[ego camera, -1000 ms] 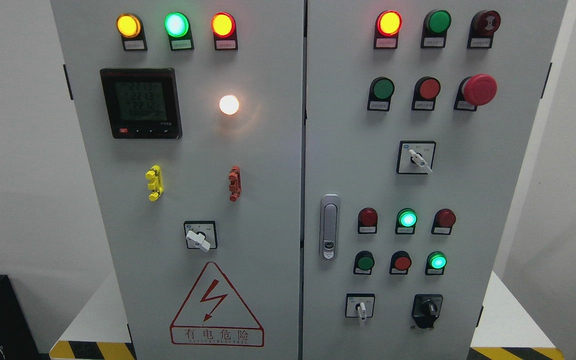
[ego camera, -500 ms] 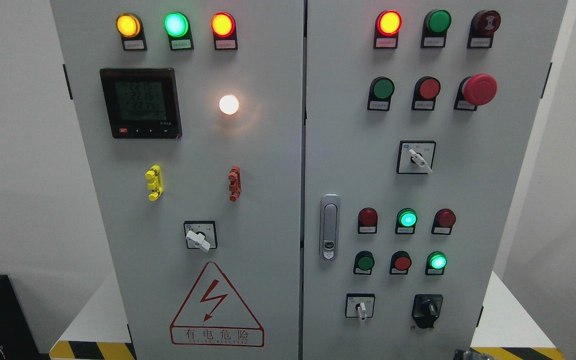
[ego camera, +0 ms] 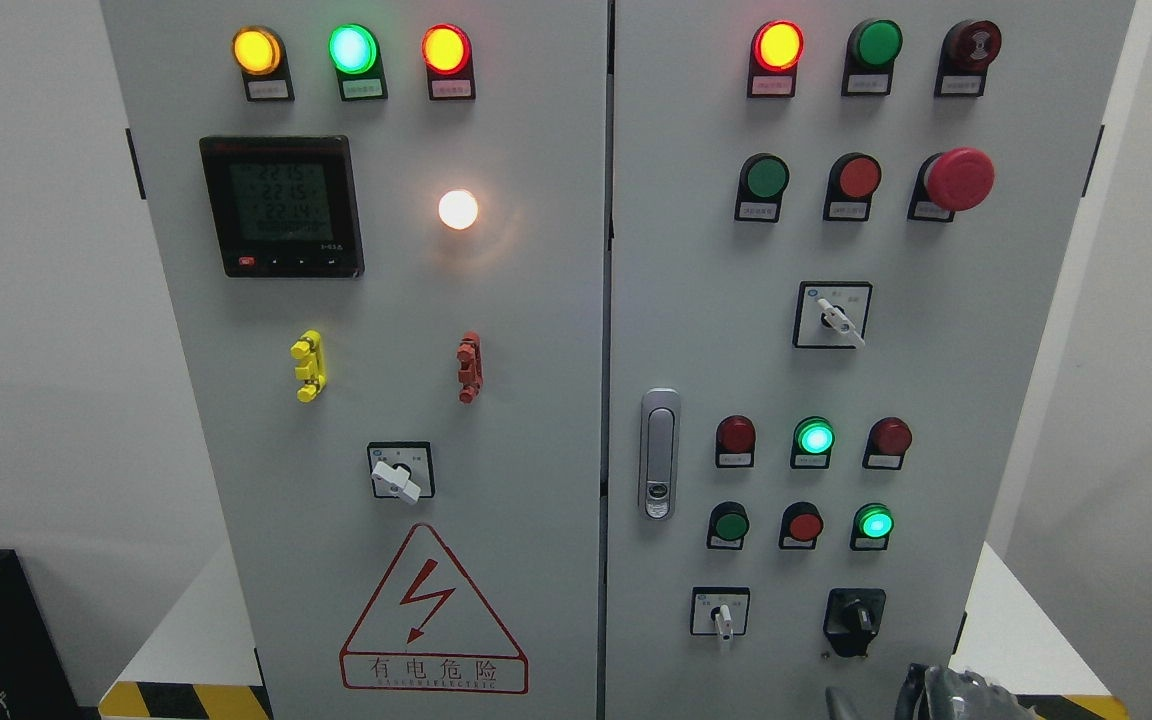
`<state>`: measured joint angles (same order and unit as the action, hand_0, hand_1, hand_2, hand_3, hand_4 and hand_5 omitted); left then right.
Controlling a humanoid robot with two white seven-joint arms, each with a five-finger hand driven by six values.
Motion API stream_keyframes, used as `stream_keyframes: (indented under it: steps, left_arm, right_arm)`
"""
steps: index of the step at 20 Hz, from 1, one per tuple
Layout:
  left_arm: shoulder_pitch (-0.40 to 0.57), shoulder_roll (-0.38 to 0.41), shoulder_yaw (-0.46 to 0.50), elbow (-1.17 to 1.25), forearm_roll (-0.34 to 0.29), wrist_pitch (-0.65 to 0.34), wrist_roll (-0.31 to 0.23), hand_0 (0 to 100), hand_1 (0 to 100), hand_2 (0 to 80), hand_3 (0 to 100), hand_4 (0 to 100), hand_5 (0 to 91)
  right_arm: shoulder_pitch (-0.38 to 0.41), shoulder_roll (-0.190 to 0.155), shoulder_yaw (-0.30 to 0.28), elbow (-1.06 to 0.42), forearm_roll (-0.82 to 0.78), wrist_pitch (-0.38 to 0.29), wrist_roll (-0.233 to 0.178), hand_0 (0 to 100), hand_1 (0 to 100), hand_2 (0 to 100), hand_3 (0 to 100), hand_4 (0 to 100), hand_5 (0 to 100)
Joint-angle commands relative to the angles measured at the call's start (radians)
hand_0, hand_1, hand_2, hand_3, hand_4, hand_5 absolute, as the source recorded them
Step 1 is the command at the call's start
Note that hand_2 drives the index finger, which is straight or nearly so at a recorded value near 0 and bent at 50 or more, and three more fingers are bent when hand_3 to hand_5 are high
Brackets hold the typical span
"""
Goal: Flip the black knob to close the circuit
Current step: 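Raise the right hand toward the black rotary knob near the cabinet bottom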
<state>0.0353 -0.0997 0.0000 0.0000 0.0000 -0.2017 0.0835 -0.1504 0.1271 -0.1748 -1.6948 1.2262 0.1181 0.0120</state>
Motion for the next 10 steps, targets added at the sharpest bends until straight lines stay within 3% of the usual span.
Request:
stream_keyframes:
  steps: [1,10]
  left_arm:
    - [0.0,0.0,-0.021,0.022,-0.021,-0.001,0.001,0,0,0.0,0,0,0.0]
    - [0.0,0.0,-0.021,0.022,-0.021,-0.001,0.001,0,0,0.0,0,0,0.0]
  right_arm:
    - [-0.061,0.005,-0.008,0.06,0.009,0.006,0.0,0,19,78,97,75,76]
    - [-0.075,0.005,-0.014,0.064,0.01,0.009,0.002,0,19,78,96,75,76]
